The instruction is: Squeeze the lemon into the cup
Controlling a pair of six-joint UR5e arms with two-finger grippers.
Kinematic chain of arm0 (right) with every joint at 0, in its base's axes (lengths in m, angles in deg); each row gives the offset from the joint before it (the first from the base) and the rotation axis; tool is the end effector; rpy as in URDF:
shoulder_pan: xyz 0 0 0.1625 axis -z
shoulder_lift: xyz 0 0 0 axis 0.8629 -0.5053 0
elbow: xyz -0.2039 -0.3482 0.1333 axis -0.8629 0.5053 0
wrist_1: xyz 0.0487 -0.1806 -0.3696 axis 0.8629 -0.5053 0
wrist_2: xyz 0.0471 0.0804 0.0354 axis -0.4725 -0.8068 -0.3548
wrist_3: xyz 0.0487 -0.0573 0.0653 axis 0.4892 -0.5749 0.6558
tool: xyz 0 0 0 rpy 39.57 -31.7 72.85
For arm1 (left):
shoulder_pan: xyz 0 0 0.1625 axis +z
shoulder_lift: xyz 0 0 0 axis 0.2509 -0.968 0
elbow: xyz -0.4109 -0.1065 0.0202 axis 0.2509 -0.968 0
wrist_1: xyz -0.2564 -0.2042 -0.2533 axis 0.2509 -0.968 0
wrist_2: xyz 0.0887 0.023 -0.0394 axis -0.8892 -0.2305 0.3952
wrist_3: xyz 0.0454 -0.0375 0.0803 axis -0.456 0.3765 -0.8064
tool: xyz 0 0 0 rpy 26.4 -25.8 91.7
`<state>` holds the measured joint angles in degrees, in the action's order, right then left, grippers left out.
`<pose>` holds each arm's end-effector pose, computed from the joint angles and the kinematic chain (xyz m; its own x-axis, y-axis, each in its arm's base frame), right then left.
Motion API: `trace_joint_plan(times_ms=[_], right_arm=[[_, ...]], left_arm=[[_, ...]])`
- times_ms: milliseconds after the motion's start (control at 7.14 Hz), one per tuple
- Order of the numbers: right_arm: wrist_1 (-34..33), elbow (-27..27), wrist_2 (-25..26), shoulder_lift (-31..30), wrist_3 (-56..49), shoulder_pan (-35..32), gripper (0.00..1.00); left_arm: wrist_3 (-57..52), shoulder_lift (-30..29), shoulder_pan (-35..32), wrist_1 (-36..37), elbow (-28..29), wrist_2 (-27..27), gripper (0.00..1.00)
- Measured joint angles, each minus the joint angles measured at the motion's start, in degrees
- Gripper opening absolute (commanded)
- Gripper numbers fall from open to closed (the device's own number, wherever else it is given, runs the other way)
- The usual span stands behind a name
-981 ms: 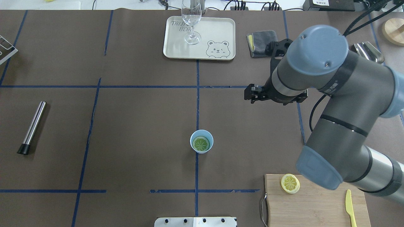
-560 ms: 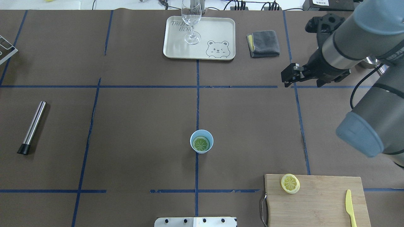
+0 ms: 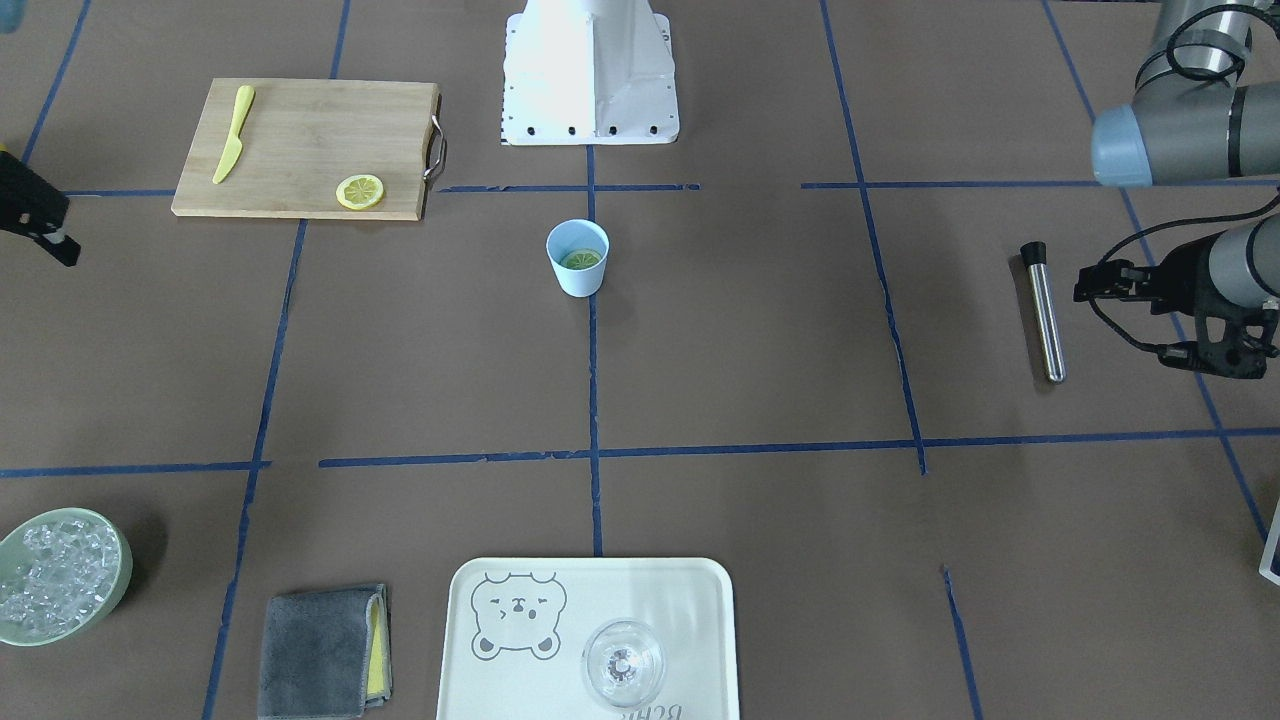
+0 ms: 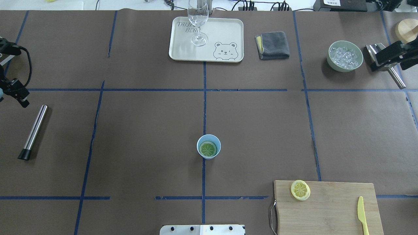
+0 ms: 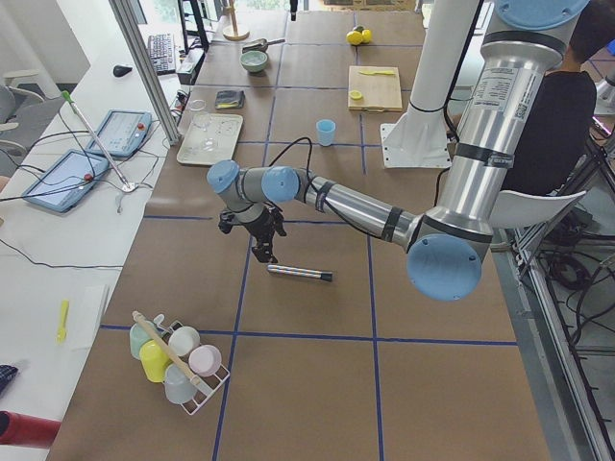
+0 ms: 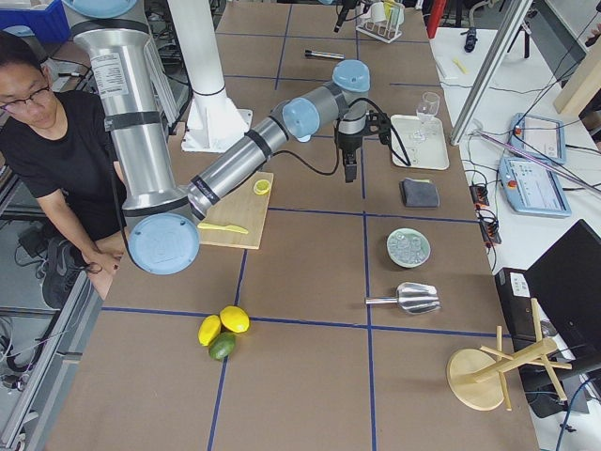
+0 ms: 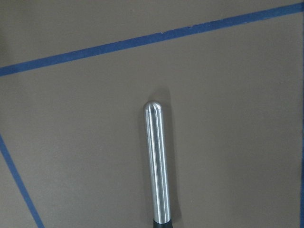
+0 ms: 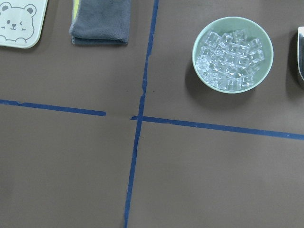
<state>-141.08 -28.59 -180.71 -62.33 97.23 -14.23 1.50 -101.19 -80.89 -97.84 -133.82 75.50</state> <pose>-0.0808 -0.5008 0.3657 0.6293 -0.1133 0.7688 0.0006 0.9894 0.1454 0.1756 -0.5523 0.5496 0.6605 0.1942 -0.7253 -0.3754 0.9220 -0.0950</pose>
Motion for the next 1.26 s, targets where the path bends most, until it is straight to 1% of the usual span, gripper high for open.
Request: trace_joint_plan(times_ms=[140, 280, 700, 841, 1121, 1261], right_arm=[[0.0, 0.9, -1.4, -0.9, -2.4, -2.3, 1.0], [0.1, 1.5, -1.9, -1.6, -4.0, -3.3, 1.0], [0.3, 2.6, -2.0, -3.1, -8.1, -4.7, 1.0], [0.3, 2.7, -2.0, -3.1, -8.3, -4.8, 1.0], [0.3, 2.7, -2.2, -3.1, -8.4, -5.0, 1.0], [0.3, 2.7, -2.3, -3.1, -8.4, -5.1, 1.0]], left_arm=[[0.9, 0.1, 0.6, -4.1, 3.6, 0.1, 1.0], [2.9, 0.1, 1.4, -7.2, 5.8, 0.2, 1.0], [9.5, 0.0, 5.0, -14.6, 9.4, 0.2, 1.0], [10.2, 0.0, 5.4, -15.5, 9.9, 0.1, 1.0], [12.2, -0.3, 6.2, -16.0, 10.1, 0.1, 0.77], [12.8, -0.4, 6.6, -16.0, 10.2, 0.1, 0.73]])
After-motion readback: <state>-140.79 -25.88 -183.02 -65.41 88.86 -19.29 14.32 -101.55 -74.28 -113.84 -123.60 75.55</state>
